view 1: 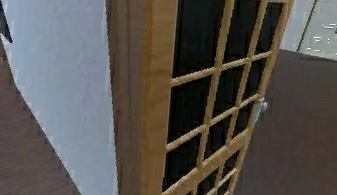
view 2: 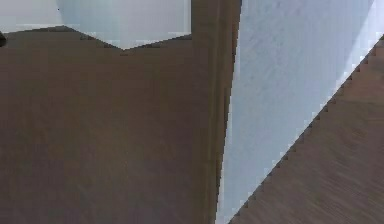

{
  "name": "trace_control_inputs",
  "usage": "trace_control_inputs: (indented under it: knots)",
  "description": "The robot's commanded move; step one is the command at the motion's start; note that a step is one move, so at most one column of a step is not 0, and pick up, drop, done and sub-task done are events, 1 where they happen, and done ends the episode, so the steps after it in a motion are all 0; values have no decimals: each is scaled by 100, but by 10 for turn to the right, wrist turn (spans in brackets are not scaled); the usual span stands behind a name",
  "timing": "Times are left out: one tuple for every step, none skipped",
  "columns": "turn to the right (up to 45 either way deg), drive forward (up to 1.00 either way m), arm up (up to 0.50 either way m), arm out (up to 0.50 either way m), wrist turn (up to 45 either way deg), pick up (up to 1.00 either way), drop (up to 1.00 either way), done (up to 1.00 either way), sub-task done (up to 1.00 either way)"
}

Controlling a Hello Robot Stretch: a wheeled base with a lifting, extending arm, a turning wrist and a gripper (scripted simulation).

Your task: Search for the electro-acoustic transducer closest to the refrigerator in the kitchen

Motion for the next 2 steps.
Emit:
trace_control_inputs:
  knots:
    - [450, 0, 0, 0, 0, 0, 0, 0, 0]
    - [60, 0, 0, 0, 0, 0, 0, 0, 0]
